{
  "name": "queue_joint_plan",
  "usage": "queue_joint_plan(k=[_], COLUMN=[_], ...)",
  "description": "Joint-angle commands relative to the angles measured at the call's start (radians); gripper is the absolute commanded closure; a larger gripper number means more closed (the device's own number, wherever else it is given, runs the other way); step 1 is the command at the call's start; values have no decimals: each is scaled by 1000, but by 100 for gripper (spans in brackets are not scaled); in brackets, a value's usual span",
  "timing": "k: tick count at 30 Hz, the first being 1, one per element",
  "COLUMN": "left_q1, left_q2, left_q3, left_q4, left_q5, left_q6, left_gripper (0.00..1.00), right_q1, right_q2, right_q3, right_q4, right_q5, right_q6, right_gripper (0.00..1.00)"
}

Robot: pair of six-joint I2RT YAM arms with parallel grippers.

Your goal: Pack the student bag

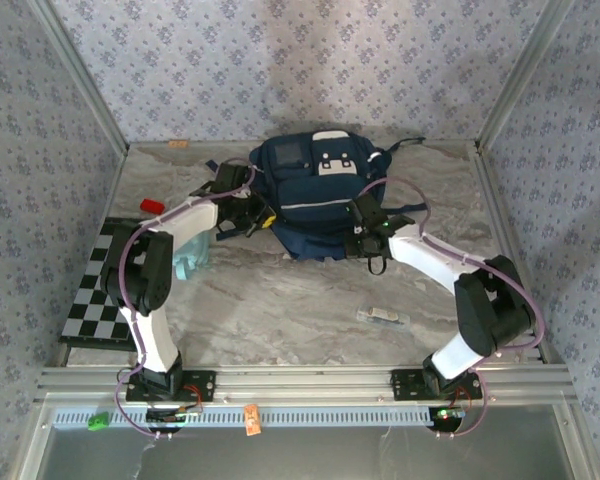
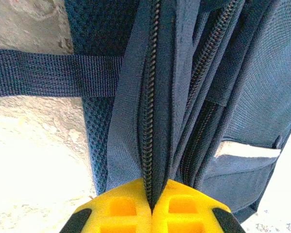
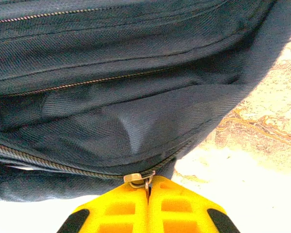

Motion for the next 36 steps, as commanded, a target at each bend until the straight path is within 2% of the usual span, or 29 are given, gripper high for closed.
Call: queue_joint_plan(k=[1, 5, 8, 12, 16, 19, 21, 23, 30, 36], left_q1=[60, 68, 80, 92, 80, 24, -19, -78, -264, -299], left_q2=[1, 38, 62, 5, -133, -222, -266, -307, -263, -218], left_q3=[74, 142, 179, 132, -42, -140, -167, -232, -260, -280], left_q4=[21, 0, -2, -24, 12, 63, 9, 71, 226, 245], left_q5=[-51, -27, 13, 34, 26, 28, -3, -35, -85, -140], left_q6=[64, 116, 167, 198, 62, -54, -134, -245, -501, -607], left_gripper=[100, 99, 89, 73, 68, 62, 59, 54, 43, 43], right_q1=[60, 174, 234, 239, 242, 245, 245, 247, 255, 257], right_q2=[-33, -30, -6, 29, 32, 46, 50, 45, 52, 61], right_q3=[-1, 40, 73, 86, 80, 88, 86, 73, 58, 53], right_q4=[-122, -74, -31, -10, 12, 12, 4, 15, 34, 45], right_q5=[46, -56, -90, -74, -76, -97, -87, -87, -82, -81], right_q6=[-24, 29, 89, 144, 160, 163, 168, 173, 185, 186], right_gripper=[100, 100, 100, 100, 100, 100, 100, 100, 100, 100])
